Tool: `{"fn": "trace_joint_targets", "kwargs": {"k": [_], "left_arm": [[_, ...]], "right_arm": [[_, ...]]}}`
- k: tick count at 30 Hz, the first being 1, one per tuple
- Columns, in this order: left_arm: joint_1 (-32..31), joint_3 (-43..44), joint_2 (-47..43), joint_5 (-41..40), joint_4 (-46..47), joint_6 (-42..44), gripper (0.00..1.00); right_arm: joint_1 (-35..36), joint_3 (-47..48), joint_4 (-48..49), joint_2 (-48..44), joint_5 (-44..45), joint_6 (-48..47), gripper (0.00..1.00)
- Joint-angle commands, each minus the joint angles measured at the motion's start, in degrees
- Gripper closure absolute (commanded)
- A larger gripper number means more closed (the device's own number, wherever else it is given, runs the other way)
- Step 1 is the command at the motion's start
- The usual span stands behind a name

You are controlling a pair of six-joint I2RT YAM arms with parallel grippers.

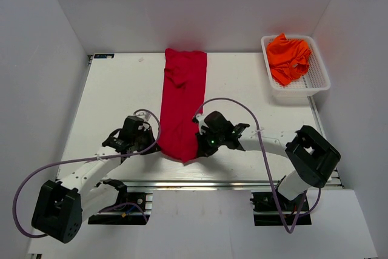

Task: Fold and stack the t-shirts
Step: Grab the bottom of the folded rectangular tshirt with both arms, then fold the folded rectangular tshirt in 1/3 of the way

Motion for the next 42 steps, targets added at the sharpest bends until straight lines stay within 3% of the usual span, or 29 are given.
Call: {"fn": "trace_joint_targets", "kwargs": {"k": [1,6,13,28,42], "left_arm": [[-0.1,2.7,-0.7,-0.1,5.2,1.4,1.0],[-0.1,8.3,5.8,-2.9,12.4,2.0,1.0],[0.7,19.6,16.3,-12.1,13.0,2.7,1.0],[1.8,43.2,35.6,-20.7,11.6,5.7,1.0],[4.1,52.6,49.3,-17.5,13.9,6.3,1.0]], "right_arm": [[-0.8,6.1,-1.1,-2.3,4.6,-1.1,1.0],[-3.3,11.6,-3.2,0.1,12.2,-2.1,1.0],[-8.2,22.1,-5.0,5.7,25.7,-2.7,1.0],[-17.1,41.7,-7.1,18.7,22.4,-7.7,1.0],[-21.8,52.8,-6.9,31.3,11.6,-7.9,1.0]]}}
